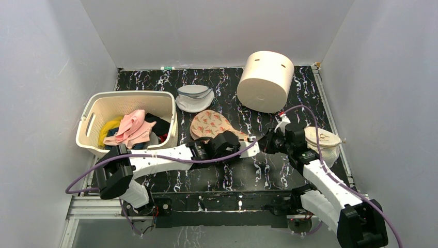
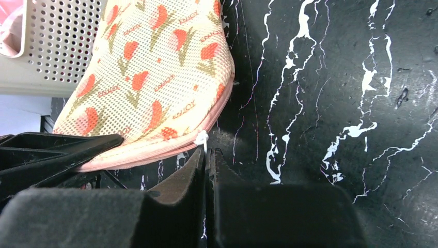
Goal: Unzip the laundry bag and remove the bra
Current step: Unzip the laundry bag at the center of the board, then place the laundry bag at the center of the board.
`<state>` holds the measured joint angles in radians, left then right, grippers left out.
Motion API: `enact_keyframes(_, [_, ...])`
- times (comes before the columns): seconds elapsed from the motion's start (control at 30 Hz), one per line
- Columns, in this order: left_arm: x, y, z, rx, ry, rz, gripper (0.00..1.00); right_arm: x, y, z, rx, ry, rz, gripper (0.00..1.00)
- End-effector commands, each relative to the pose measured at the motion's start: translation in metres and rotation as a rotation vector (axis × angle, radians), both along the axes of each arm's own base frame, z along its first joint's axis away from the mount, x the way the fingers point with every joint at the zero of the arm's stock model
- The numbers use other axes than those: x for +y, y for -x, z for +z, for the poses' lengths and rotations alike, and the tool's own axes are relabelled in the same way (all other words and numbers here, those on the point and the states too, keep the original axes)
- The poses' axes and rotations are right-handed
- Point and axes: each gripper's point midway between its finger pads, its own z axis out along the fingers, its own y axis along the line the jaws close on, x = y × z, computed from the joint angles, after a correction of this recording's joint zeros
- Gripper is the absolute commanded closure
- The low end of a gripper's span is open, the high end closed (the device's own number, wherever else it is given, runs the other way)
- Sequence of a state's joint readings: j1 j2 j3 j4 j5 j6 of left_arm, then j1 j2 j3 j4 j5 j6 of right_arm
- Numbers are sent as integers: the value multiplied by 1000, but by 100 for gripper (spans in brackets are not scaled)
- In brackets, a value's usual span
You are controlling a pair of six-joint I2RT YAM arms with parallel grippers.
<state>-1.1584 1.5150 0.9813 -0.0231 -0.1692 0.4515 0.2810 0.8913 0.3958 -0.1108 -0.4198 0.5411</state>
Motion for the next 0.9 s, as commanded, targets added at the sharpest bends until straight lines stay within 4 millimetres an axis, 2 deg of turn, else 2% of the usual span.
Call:
enact_keyframes(0.0, [5, -1, 30, -43, 69, 2, 100, -8, -12, 8, -39, 0, -29, 100])
enact_keyframes(0.07, [1, 10, 42, -24, 129, -52, 100, -8, -12, 5, -35, 0, -21, 100])
enact_keyframes(0.17, [-1, 35, 79, -23, 289, -169, 100, -7, -12, 1, -40, -12, -3, 100])
enact_keyframes(0.27, [3, 47, 97, -50, 380, -226, 100, -4, -13, 1, -53, -25, 10, 100])
enact_keyframes(0.47, [1, 50, 91, -22, 357, -243, 100, 6, -15, 8, -88, -58, 76, 100])
enact_keyframes(0.53, [-1, 41, 84, -20, 330, -193, 100, 5, -16, 5, -68, -44, 77, 100])
enact_keyframes(0.63, [-3, 23, 62, -6, 235, -98, 100, -1, -19, 3, -47, -5, 47, 97])
enact_keyframes(0.7, [-4, 11, 44, 11, 160, -26, 94, -9, -22, 4, -38, 31, -1, 88])
enact_keyframes(0.8, [-5, 3, 24, 31, 78, 23, 65, -27, -30, 9, -46, 92, -108, 71])
enact_keyframes(0.87, [-7, 6, 25, 45, 86, 12, 49, -35, -32, 17, -69, 112, -152, 61])
